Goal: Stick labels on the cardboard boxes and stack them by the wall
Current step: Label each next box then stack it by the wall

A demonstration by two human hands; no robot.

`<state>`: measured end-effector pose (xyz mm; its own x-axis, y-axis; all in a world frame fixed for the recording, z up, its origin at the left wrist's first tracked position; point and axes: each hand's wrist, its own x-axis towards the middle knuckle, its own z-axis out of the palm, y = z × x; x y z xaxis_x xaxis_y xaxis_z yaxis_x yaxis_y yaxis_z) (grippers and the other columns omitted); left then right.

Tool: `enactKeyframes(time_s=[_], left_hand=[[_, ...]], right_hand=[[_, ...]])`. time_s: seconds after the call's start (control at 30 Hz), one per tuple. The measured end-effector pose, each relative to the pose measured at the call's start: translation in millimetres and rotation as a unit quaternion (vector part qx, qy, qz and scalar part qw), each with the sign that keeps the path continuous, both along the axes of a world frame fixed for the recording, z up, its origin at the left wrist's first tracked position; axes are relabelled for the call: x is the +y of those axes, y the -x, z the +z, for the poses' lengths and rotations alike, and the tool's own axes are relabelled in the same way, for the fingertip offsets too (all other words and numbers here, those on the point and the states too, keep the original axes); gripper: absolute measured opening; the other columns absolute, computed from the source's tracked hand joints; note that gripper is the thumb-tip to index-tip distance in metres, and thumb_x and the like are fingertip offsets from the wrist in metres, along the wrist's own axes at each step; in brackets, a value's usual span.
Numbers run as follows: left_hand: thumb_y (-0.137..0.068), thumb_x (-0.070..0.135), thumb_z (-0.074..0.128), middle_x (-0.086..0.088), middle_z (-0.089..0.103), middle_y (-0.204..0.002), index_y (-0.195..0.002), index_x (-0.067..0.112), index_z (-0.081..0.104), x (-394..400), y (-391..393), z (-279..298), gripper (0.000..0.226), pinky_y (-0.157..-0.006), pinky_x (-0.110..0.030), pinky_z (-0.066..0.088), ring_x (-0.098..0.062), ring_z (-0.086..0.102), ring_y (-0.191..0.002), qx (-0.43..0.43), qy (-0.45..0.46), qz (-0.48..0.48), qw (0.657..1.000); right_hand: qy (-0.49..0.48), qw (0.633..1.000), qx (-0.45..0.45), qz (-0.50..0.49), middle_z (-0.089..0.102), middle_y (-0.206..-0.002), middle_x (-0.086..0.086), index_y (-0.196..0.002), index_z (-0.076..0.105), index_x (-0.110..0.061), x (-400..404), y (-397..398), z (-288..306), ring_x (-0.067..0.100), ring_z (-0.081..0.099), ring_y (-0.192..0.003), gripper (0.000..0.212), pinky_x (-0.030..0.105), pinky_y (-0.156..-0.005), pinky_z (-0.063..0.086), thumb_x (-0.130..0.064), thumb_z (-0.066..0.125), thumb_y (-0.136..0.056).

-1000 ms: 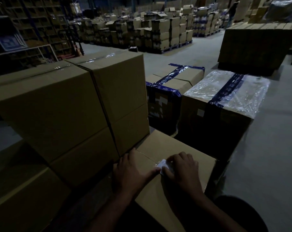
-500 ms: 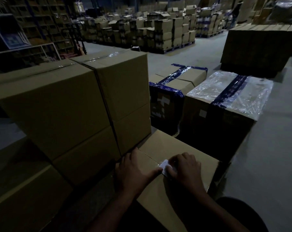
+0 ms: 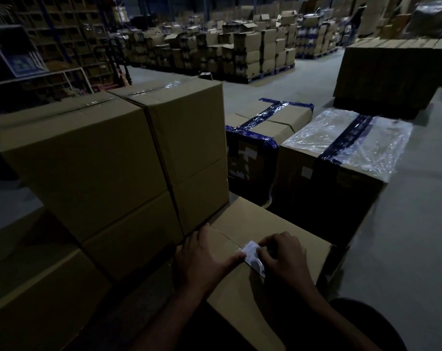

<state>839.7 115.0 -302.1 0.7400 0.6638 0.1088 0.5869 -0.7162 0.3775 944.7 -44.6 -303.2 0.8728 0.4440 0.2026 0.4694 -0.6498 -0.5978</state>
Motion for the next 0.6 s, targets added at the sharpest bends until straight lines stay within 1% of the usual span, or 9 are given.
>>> enactKeyframes(time_s=[0.07, 0.17, 0.23, 0.3, 0.37, 0.43, 0.5, 0.57, 0.6], left_hand=[[-0.053, 0.104, 0.036, 0.006, 0.042, -0.150, -0.151, 0.028, 0.025, -1, 1, 1, 0.124, -0.109, -0.036, 0.029, -0.013, 0.041, -0.135, -0.004, 0.007, -0.002, 1.000], [-0.056, 0.102, 0.040, 0.006, 0.042, -0.150, -0.152, 0.029, 0.025, -2, 3, 2, 0.121, -0.110, -0.036, 0.029, -0.013, 0.041, -0.135, -0.013, 0.015, 0.000, 1.000], [-0.058, 0.100, 0.042, 0.006, 0.042, -0.151, -0.152, 0.030, 0.026, -3, 3, 1, 0.119, -0.109, -0.035, 0.030, -0.014, 0.042, -0.135, -0.012, 0.020, 0.007, 1.000], [-0.061, 0.098, 0.043, 0.005, 0.043, -0.149, -0.151, 0.029, 0.026, -5, 5, -1, 0.115, -0.108, -0.035, 0.031, -0.016, 0.043, -0.134, -0.002, 0.013, 0.020, 1.000], [-0.063, 0.095, 0.045, 0.001, 0.046, -0.144, -0.148, 0.027, 0.030, -7, 12, -1, 0.110, -0.103, -0.034, 0.036, -0.019, 0.047, -0.129, 0.015, 0.008, 0.034, 0.999], [-0.062, 0.094, 0.048, -0.002, 0.052, -0.133, -0.135, 0.025, 0.038, -5, 20, 0, 0.101, -0.093, -0.034, 0.044, -0.022, 0.053, -0.120, 0.027, 0.022, 0.046, 0.998], [-0.062, 0.092, 0.049, -0.004, 0.056, -0.125, -0.126, 0.020, 0.042, 1, 25, 2, 0.096, -0.086, -0.036, 0.049, -0.024, 0.057, -0.112, 0.043, 0.057, 0.074, 0.995], [-0.061, 0.095, 0.046, -0.006, 0.057, -0.127, -0.130, 0.017, 0.041, 7, 25, 4, 0.104, -0.086, -0.037, 0.050, -0.026, 0.058, -0.112, 0.060, 0.079, 0.093, 0.991], [-0.060, 0.095, 0.046, -0.006, 0.055, -0.130, -0.133, 0.016, 0.039, 7, 24, 5, 0.108, -0.088, -0.037, 0.049, -0.026, 0.057, -0.115, 0.059, 0.078, 0.091, 0.991]], right_hand=[[0.016, 0.999, -0.007, -0.041, 0.041, -0.080, -0.016, -0.090, 0.062, -0.031, -9, 11, -1, 0.016, 0.045, -0.089, 0.014, 0.032, -0.075, 0.026, -0.034, 0.069, -0.078], [0.019, 0.995, -0.062, -0.074, 0.054, -0.091, -0.002, -0.098, 0.064, -0.025, -20, 37, -13, 0.022, 0.046, -0.093, 0.034, 0.037, -0.074, 0.038, -0.039, 0.066, -0.068], [-0.004, 0.992, -0.093, -0.083, 0.056, -0.095, 0.001, -0.103, 0.063, -0.021, -23, 47, -18, 0.021, 0.045, -0.094, 0.044, 0.039, -0.075, 0.041, -0.041, 0.062, -0.064], [-0.042, 0.993, -0.090, -0.064, 0.056, -0.098, 0.002, -0.105, 0.064, -0.017, -24, 40, -17, 0.024, 0.049, -0.095, 0.041, 0.035, -0.077, 0.039, -0.038, 0.063, -0.069], [-0.063, 0.995, -0.074, -0.021, 0.055, -0.097, -0.003, -0.104, 0.065, -0.017, -25, 26, -16, 0.022, 0.051, -0.094, 0.034, 0.029, -0.077, 0.037, -0.027, 0.075, -0.072], [-0.057, 0.996, -0.058, 0.035, 0.052, -0.097, -0.007, -0.104, 0.066, -0.018, -28, 10, -12, 0.018, 0.051, -0.096, 0.036, 0.025, -0.078, 0.037, -0.022, 0.079, -0.071], [-0.024, 0.995, -0.047, 0.089, 0.053, -0.099, -0.008, -0.106, 0.066, -0.019, -30, -3, -7, 0.014, 0.049, -0.098, 0.036, 0.021, -0.079, 0.035, -0.034, 0.073, -0.074], [0.020, 0.990, -0.052, 0.127, 0.054, -0.100, -0.007, -0.106, 0.066, -0.021, -29, -12, -4, 0.013, 0.047, -0.097, 0.046, 0.016, -0.076, 0.031, -0.051, 0.057, -0.073], [0.036, 0.989, -0.051, 0.133, 0.054, -0.100, -0.007, -0.106, 0.065, -0.023, -27, -15, -4, 0.013, 0.046, -0.097, 0.051, 0.014, -0.075, 0.029, -0.057, 0.050, -0.071]])
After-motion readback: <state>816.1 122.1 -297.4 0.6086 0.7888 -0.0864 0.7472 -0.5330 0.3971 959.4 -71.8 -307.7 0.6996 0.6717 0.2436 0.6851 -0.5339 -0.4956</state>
